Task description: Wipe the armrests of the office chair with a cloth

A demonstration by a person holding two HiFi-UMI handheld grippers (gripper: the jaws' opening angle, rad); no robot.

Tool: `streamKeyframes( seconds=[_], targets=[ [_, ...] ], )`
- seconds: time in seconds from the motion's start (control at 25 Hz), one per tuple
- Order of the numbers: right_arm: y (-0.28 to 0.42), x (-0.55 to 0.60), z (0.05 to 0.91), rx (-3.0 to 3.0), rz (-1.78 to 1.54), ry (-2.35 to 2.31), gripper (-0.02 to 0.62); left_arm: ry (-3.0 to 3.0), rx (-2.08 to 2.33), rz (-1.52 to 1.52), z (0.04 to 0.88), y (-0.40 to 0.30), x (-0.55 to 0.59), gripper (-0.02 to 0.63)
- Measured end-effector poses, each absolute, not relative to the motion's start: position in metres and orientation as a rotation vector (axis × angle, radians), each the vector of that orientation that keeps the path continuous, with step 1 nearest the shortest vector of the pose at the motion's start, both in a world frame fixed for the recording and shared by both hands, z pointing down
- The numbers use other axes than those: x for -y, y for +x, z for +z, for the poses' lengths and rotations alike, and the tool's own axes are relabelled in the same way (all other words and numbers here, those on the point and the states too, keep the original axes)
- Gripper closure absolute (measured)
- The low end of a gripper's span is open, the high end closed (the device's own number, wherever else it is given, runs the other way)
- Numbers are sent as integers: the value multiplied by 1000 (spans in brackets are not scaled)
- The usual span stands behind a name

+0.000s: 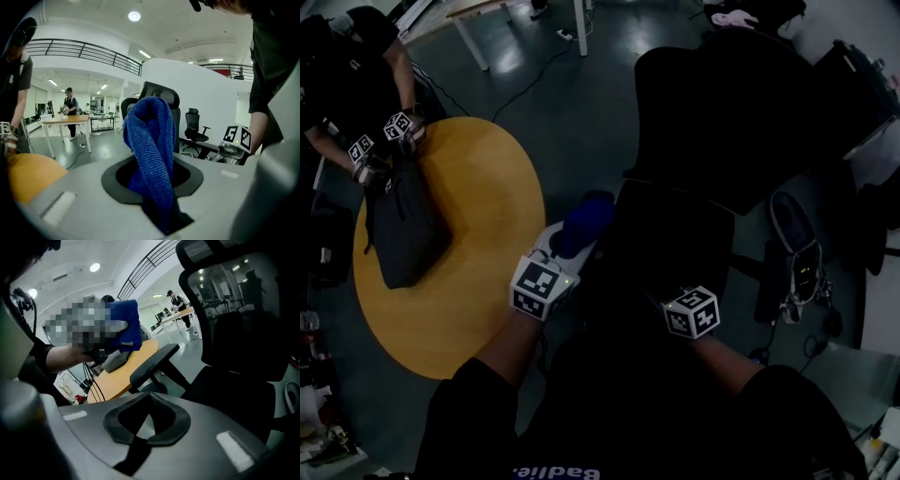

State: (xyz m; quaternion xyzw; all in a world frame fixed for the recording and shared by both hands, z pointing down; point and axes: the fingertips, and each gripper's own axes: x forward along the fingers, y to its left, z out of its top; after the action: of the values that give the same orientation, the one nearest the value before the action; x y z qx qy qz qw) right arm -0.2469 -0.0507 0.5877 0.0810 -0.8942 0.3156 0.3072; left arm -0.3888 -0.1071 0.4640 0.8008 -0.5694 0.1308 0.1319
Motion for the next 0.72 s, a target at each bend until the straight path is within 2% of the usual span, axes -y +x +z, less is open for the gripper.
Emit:
streamKeyframes(
  seconds=[0.36,0.72],
  targets=[
    [-330,23,578,2332,775,243,591,2408,1593,555,504,-488,147,476],
    [-354,-11,602,2246,731,169,591,2482,1392,789,570,-478,188,476]
  ],
)
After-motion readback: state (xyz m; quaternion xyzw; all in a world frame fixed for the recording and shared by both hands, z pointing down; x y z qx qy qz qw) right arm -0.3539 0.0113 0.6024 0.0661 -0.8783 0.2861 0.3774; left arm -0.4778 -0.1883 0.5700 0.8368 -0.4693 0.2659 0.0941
